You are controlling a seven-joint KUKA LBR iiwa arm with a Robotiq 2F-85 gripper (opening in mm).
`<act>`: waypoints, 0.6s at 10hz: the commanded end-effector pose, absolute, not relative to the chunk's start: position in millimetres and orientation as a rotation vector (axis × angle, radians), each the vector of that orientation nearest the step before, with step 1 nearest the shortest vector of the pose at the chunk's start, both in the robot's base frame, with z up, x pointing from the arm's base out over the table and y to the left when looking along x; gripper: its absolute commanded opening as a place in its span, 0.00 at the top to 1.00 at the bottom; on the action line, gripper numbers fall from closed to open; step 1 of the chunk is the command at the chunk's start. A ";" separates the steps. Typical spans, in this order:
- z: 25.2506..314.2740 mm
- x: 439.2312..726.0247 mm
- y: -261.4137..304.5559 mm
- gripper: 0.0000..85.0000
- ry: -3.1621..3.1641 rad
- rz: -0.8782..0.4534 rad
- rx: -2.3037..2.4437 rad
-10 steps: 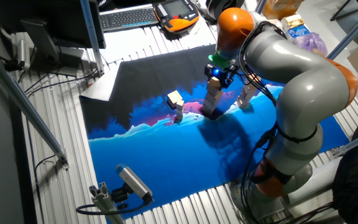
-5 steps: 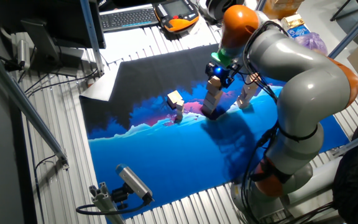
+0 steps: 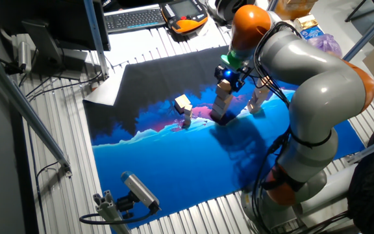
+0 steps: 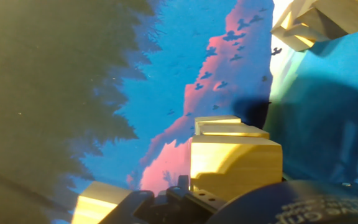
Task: Stack the blocks in a vertical line of five
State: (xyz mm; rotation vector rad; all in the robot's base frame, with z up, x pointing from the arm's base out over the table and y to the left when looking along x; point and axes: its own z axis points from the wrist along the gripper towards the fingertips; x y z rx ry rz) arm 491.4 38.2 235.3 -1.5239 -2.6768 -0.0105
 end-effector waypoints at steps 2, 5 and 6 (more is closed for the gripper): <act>236.1 486.8 37.0 1.00 -2.683 -0.001 -1.520; 233.8 487.0 35.1 1.00 -2.692 -0.021 -1.525; 233.2 486.6 35.9 1.00 -2.695 -0.019 -1.527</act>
